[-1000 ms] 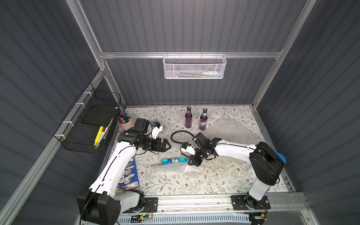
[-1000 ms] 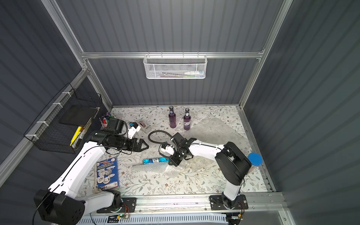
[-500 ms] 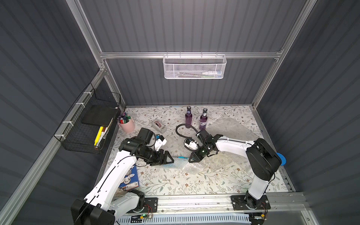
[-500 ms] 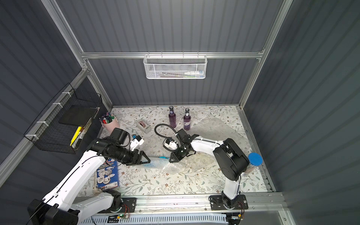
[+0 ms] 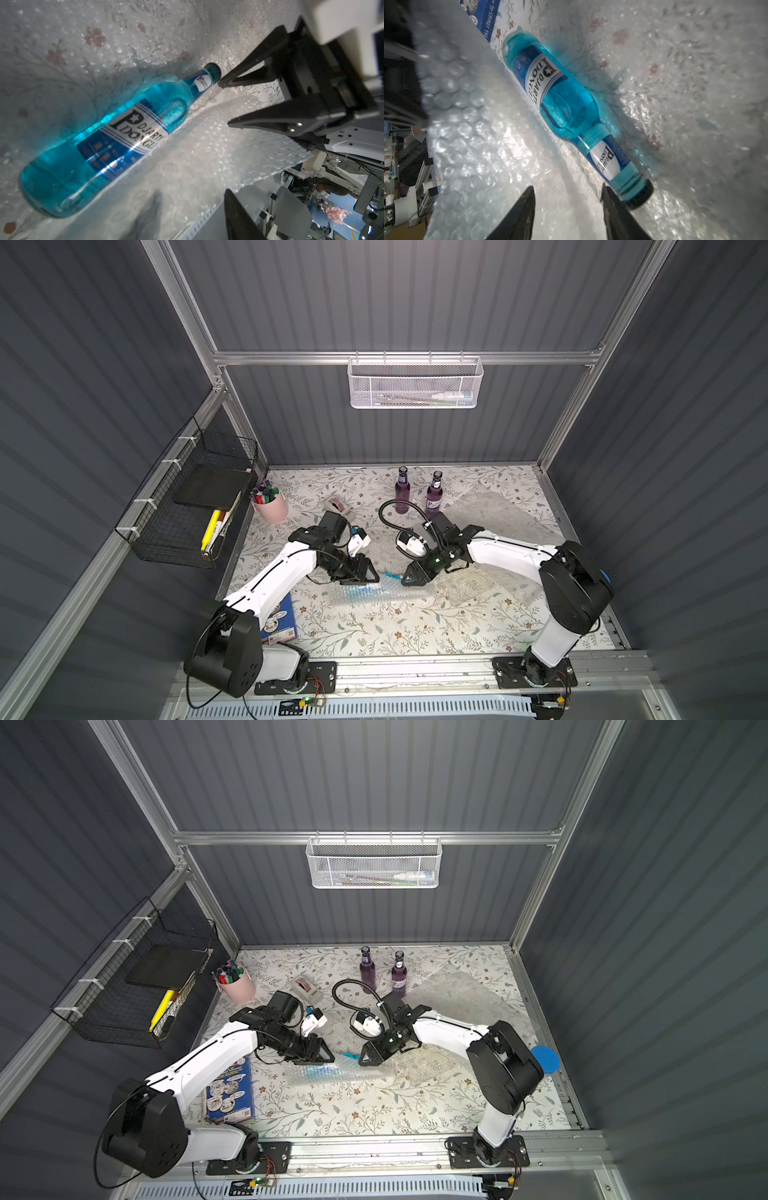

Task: Wrap wine bottles in bubble wrap
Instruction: Wrap the wine bottle in bubble wrap.

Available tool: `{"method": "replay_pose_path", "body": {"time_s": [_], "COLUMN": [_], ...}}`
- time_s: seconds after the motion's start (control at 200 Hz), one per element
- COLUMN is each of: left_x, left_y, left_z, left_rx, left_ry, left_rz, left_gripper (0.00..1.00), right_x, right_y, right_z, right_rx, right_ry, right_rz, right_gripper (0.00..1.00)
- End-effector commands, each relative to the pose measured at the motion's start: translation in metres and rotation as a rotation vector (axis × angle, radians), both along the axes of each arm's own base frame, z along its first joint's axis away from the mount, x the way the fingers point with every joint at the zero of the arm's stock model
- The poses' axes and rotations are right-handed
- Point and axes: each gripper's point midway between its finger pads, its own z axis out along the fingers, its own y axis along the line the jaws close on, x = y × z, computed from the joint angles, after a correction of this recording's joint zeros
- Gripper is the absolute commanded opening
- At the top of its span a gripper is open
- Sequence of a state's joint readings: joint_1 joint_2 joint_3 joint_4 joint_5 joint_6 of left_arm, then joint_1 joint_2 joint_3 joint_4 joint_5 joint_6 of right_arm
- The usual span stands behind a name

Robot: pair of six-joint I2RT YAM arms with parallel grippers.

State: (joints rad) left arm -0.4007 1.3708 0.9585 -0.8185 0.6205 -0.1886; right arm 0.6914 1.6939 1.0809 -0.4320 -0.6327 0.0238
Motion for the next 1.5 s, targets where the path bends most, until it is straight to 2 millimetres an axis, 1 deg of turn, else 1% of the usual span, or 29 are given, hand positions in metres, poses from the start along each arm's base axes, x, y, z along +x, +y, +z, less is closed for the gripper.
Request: {"method": "replay_pose_path", "body": {"time_s": [0.0,0.135,0.225,0.25,0.325,0.36,0.425,0.455,0.475,0.49,0.59,0.66,0.745,0.835,0.91,0.956,1.021,1.051,1.061,1.081,1.166,1.176,1.251,1.296,1.341,1.381,1.446,1.496], "left_x": [0.020,0.029,0.034,0.035,0.039,0.042,0.047,0.051,0.053,0.054,0.062,0.064,0.065,0.064,0.067,0.070,0.076,0.079,0.080,0.081,0.085,0.085,0.086,0.087,0.090,0.093,0.100,0.101], "left_y": [-0.009,-0.014,-0.017,-0.017,-0.019,-0.019,-0.019,-0.019,-0.019,-0.019,-0.026,-0.028,-0.026,-0.025,-0.026,-0.026,-0.025,-0.025,-0.024,-0.024,-0.028,-0.028,-0.030,-0.030,-0.029,-0.027,-0.020,-0.016], "left_z": [-0.003,-0.015,-0.022,-0.024,-0.030,-0.032,-0.034,-0.034,-0.033,-0.032,-0.023,-0.020,-0.022,-0.026,-0.026,-0.024,-0.018,-0.015,-0.014,-0.014,-0.013,-0.014,-0.017,-0.015,-0.011,-0.007,0.000,0.003], "left_rx": [-0.017,-0.025,-0.024,-0.022,-0.024,-0.023,-0.025,-0.031,-0.038,-0.043,-0.083,-0.090,-0.081,-0.071,-0.069,-0.066,-0.071,-0.076,-0.077,-0.077,-0.095,-0.095,-0.101,-0.100,-0.093,-0.085,-0.060,-0.041], "left_ry": [-0.078,-0.073,-0.064,-0.059,-0.050,-0.048,-0.050,-0.051,-0.051,-0.051,-0.064,-0.070,-0.073,-0.067,-0.075,-0.089,-0.111,-0.119,-0.122,-0.124,-0.120,-0.116,-0.105,-0.111,-0.123,-0.135,-0.156,-0.162], "left_rz": [-0.029,-0.042,-0.055,-0.056,-0.061,-0.062,-0.057,-0.054,-0.052,-0.051,-0.056,-0.056,-0.052,-0.055,-0.057,-0.056,-0.052,-0.047,-0.046,-0.045,-0.057,-0.058,-0.063,-0.064,-0.062,-0.053,-0.037,-0.040], "left_gripper": [0.51,0.51,0.51,0.51,0.52,0.52,0.52,0.53,0.54,0.54,0.66,0.72,0.79,0.81,0.84,0.86,0.90,0.91,0.91,0.92,0.92,0.93,0.93,0.94,0.94,0.95,0.95,0.96], "right_x": [-0.001,0.008,0.017,0.019,0.019,0.017,0.009,0.010,0.008,0.005,-0.009,-0.020,-0.035,-0.051,-0.064,-0.069,-0.071,-0.070,-0.070,-0.069,-0.062,-0.060,-0.043,-0.037,-0.031,-0.025,-0.020,-0.018], "right_y": [-0.013,-0.032,-0.051,-0.055,-0.064,-0.064,-0.066,-0.063,-0.063,-0.063,-0.058,-0.053,-0.046,-0.036,-0.026,-0.019,-0.008,-0.003,-0.001,0.002,0.015,0.017,0.023,0.027,0.030,0.033,0.042,0.048], "right_z": [0.016,0.031,0.038,0.045,0.055,0.062,0.069,0.078,0.078,0.085,0.103,0.108,0.104,0.098,0.088,0.081,0.070,0.069,0.063,0.058,0.054,0.055,0.043,0.035,0.026,0.022,0.019,0.017], "right_rx": [-0.017,-0.057,-0.113,-0.113,-0.110,-0.084,-0.035,0.006,0.019,0.043,0.151,0.212,0.262,0.279,0.274,0.266,0.251,0.247,0.231,0.216,0.186,0.183,0.112,0.090,0.060,0.054,0.073,0.083], "right_ry": [-0.044,-0.141,-0.220,-0.253,-0.329,-0.367,-0.415,-0.458,-0.467,-0.490,-0.542,-0.560,-0.556,-0.559,-0.560,-0.562,-0.582,-0.600,-0.588,-0.587,-0.612,-0.619,-0.637,-0.645,-0.648,-0.653,-0.664,-0.659], "right_rz": [-0.021,-0.073,-0.124,-0.132,-0.138,-0.129,-0.102,-0.102,-0.093,-0.091,-0.039,0.008,0.077,0.154,0.224,0.261,0.304,0.321,0.328,0.336,0.367,0.365,0.354,0.373,0.380,0.378,0.384,0.396], "right_gripper": [0.57,0.61,0.63,0.63,0.65,0.67,0.69,0.70,0.72,0.72,0.75,0.75,0.75,0.75,0.75,0.75,0.75,0.75,0.75,0.75,0.76,0.76,0.77,0.77,0.77,0.78,0.80,0.81]}}
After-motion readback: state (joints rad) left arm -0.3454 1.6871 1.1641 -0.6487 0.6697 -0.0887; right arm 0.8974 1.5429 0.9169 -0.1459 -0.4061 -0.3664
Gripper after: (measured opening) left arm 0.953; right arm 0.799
